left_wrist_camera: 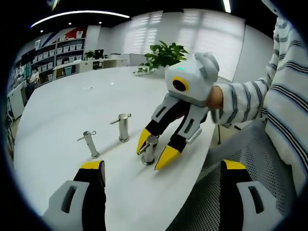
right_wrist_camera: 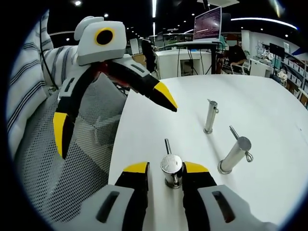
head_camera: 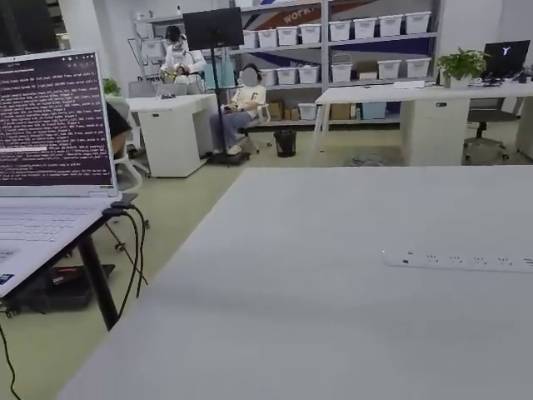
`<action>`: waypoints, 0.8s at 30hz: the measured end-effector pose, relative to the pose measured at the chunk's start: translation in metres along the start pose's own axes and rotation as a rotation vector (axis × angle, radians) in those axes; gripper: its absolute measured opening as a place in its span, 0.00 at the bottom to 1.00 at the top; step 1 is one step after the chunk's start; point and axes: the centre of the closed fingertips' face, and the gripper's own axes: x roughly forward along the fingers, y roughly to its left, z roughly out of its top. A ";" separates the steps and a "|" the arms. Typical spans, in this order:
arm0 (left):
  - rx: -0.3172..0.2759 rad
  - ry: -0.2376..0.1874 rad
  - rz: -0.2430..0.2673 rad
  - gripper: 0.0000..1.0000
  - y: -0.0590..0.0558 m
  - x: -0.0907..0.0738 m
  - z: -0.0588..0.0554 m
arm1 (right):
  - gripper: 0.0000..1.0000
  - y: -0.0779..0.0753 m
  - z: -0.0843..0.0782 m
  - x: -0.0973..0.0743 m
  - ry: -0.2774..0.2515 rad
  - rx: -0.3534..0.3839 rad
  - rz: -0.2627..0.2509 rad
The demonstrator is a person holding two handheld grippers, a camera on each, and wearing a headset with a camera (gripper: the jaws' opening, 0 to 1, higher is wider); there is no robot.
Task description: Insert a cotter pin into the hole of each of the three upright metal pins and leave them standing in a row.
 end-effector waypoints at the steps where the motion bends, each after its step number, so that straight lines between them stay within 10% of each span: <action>1: 0.001 0.000 -0.003 0.99 -0.002 0.000 0.000 | 0.22 0.000 0.000 0.001 0.001 -0.001 -0.001; 24: -0.031 -0.013 0.099 0.97 0.008 -0.020 -0.001 | 0.10 -0.001 0.008 0.016 0.022 -0.116 -0.030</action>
